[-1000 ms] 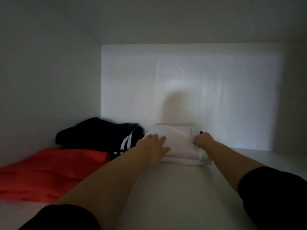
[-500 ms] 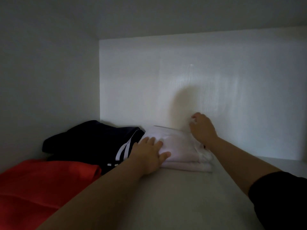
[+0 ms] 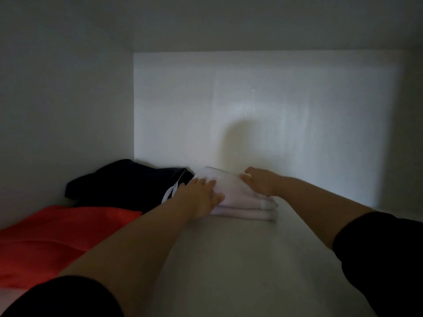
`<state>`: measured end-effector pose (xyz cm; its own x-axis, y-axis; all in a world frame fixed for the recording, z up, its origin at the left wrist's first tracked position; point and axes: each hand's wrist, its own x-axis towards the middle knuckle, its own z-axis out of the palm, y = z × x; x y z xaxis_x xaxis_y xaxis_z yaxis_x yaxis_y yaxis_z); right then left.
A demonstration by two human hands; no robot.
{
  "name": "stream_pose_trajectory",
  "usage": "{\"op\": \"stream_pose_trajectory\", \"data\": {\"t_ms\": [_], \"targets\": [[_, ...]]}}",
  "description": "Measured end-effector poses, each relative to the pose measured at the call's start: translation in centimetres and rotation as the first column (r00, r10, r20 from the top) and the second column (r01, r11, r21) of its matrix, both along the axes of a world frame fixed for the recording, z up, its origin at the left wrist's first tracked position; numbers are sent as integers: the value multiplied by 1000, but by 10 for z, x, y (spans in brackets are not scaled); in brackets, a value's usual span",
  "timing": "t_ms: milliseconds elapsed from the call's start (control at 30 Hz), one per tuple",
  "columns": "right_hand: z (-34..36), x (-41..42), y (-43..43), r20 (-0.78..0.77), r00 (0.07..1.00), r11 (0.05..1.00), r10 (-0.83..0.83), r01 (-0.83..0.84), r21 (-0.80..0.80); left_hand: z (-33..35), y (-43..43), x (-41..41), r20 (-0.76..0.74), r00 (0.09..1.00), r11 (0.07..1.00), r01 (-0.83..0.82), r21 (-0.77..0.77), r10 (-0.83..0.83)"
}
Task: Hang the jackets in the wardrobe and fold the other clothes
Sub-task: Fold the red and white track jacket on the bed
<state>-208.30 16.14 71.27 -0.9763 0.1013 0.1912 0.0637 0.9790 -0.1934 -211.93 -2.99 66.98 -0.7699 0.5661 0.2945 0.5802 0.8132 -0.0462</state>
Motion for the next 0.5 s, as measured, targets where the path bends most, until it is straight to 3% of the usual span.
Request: {"op": "stream_pose_trajectory", "data": {"t_ms": [200, 367, 500], "targets": [[26, 85, -36, -137, 990, 997, -41, 50, 65, 31, -34, 69, -158, 987, 999, -3, 40, 9], [24, 179, -87, -298, 951, 916, -82, 190, 352, 44, -76, 141, -326, 944, 992, 94, 90, -60], [13, 265, -133, -414, 902, 858, -122, 306, 412, 41, -112, 210, -389, 915, 981, 161, 103, -110]]}}
